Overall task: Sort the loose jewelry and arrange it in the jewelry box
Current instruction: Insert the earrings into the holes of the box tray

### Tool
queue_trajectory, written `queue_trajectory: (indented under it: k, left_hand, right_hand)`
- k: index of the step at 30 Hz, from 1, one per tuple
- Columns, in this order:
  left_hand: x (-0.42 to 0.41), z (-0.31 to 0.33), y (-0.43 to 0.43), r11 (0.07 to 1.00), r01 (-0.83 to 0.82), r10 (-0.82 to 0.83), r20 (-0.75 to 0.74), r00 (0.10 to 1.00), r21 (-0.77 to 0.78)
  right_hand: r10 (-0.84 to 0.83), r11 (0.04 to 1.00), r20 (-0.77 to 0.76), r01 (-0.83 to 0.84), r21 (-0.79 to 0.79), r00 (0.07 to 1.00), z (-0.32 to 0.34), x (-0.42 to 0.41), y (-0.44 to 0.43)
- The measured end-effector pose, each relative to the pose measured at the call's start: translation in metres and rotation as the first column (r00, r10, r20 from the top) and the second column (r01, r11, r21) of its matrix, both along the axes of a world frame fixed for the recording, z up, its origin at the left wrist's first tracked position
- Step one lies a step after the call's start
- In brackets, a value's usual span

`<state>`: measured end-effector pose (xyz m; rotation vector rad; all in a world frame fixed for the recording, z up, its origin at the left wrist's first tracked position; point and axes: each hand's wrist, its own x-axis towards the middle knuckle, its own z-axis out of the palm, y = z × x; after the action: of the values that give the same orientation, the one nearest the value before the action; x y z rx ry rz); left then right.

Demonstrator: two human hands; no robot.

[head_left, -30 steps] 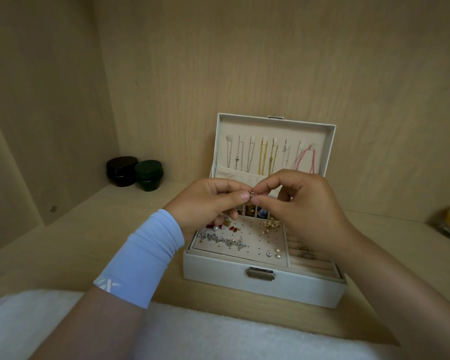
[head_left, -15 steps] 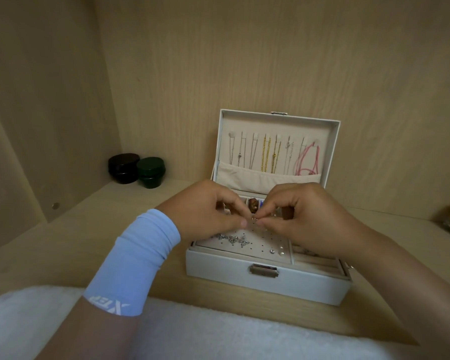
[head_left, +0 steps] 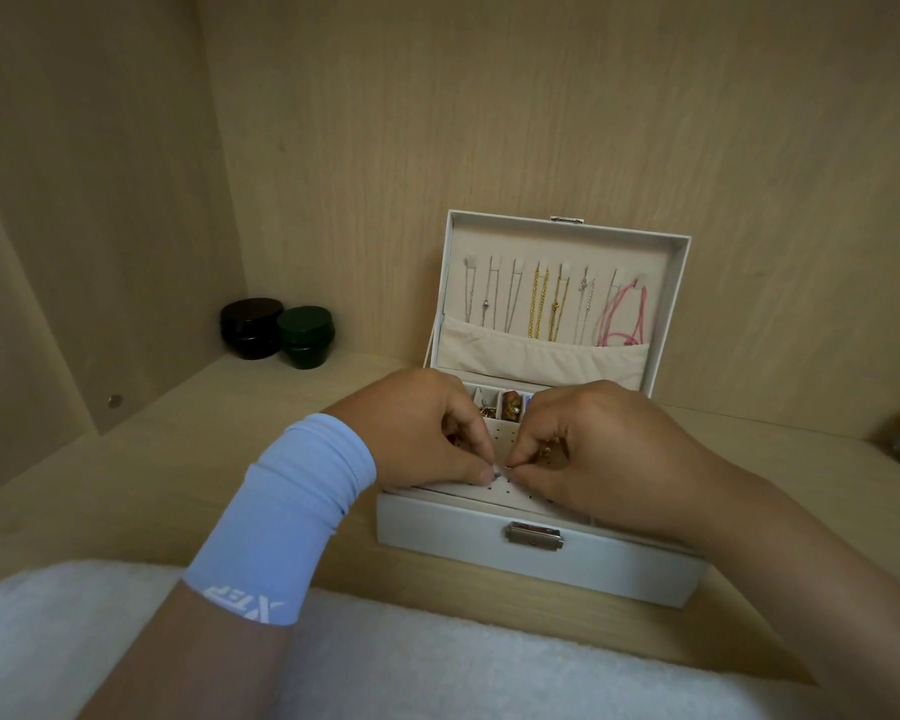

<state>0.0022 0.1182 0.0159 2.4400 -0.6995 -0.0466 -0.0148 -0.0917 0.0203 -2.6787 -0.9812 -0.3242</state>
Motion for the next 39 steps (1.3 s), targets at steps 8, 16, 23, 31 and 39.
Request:
queue_trajectory:
  k: [8, 16, 23, 31, 39]
  left_hand:
    - [0.0, 0.0, -0.001, 0.999, -0.013, 0.012, 0.032, 0.999, 0.029]
    - [-0.001, 0.0, -0.002, 0.999, 0.004, -0.005, 0.036, 0.999, 0.04]
    - [-0.002, 0.0, -0.004, 0.992, -0.062, 0.063, 0.014, 0.998, -0.108]
    - [-0.007, 0.024, -0.052, 0.985, -0.028, 0.047, 0.105, 0.993, -0.172]
    - [0.006, 0.027, -0.166, 0.99, 0.116, -0.125, 0.121, 0.985, 0.079]
  right_hand:
    - [0.027, 1.0, -0.127, -0.027, -0.002, 0.992, 0.004, 0.002, -0.001]
    - [0.015, 0.999, -0.196, -0.006, 0.049, 0.981, 0.001, 0.007, -0.003]
    - [-0.021, 0.971, -0.195, 0.067, 0.232, 0.981, 0.023, 0.003, -0.017]
    - [-0.139, 0.952, -0.296, 0.209, 0.223, 0.945, 0.046, 0.0, -0.089]
    - [-0.39, 0.919, -0.335, 0.385, -0.085, 0.858, 0.017, 0.014, -0.176]
